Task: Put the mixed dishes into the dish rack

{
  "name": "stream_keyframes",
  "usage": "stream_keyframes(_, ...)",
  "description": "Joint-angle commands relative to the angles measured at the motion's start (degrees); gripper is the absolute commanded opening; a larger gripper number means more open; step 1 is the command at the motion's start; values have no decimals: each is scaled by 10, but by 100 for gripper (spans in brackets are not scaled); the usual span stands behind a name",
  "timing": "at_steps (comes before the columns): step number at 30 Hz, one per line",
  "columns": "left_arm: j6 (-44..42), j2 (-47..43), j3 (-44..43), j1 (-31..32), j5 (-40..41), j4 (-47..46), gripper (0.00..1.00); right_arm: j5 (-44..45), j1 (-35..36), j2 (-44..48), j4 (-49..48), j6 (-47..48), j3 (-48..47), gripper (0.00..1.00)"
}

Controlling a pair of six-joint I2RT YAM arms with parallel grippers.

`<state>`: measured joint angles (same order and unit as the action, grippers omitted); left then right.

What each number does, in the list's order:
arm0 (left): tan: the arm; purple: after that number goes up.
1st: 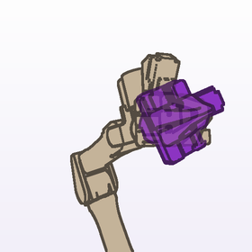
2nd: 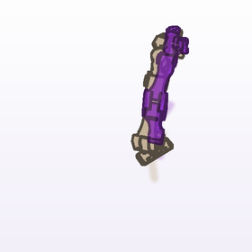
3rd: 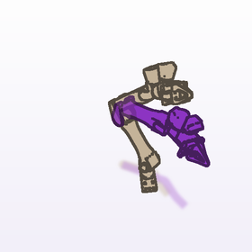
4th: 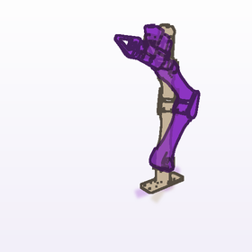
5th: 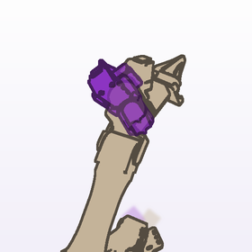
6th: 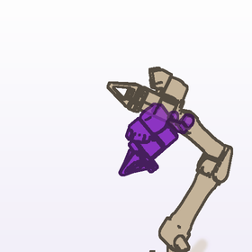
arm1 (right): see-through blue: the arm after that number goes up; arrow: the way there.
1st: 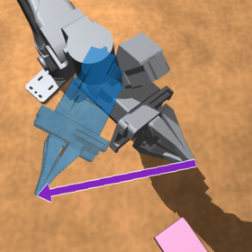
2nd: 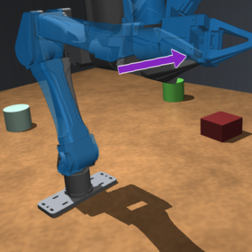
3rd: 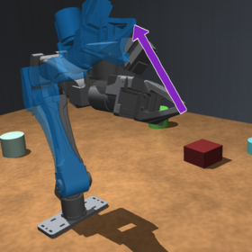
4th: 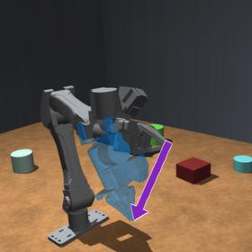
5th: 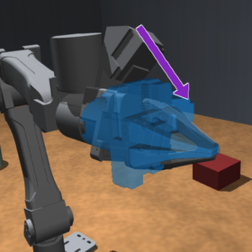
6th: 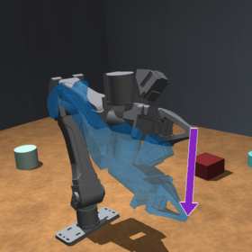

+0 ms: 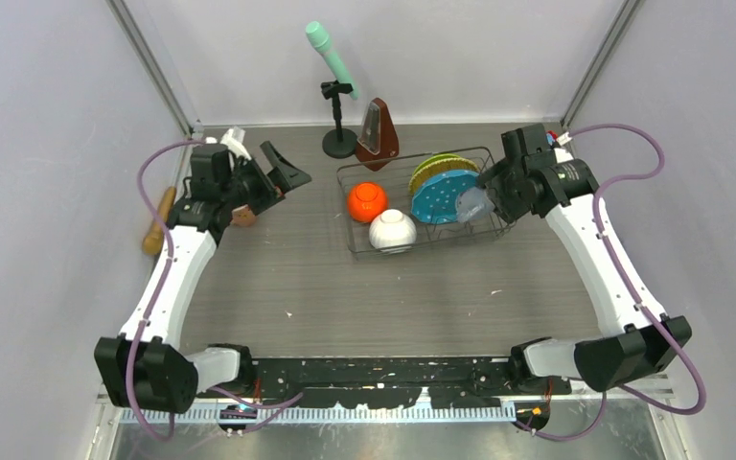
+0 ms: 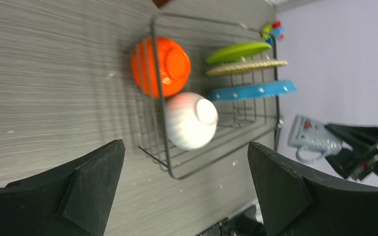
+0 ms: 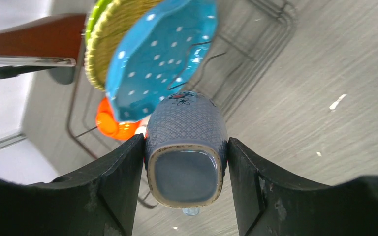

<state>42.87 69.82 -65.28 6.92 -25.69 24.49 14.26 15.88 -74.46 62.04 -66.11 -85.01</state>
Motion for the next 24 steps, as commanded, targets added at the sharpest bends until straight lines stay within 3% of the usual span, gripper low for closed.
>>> stream_keyframes(1,-21,-41,11,-17,90,23,100,67,-1,-14,38,-1,-8,0)
stream_keyframes(10,-51,-51,0,-28,185,92,100,90,-7,-48,-10,-25,0,0)
stream_keyframes(24,-95,-53,-26,-30,202,128,100,165,-32,-133,-48,-62,-10,0)
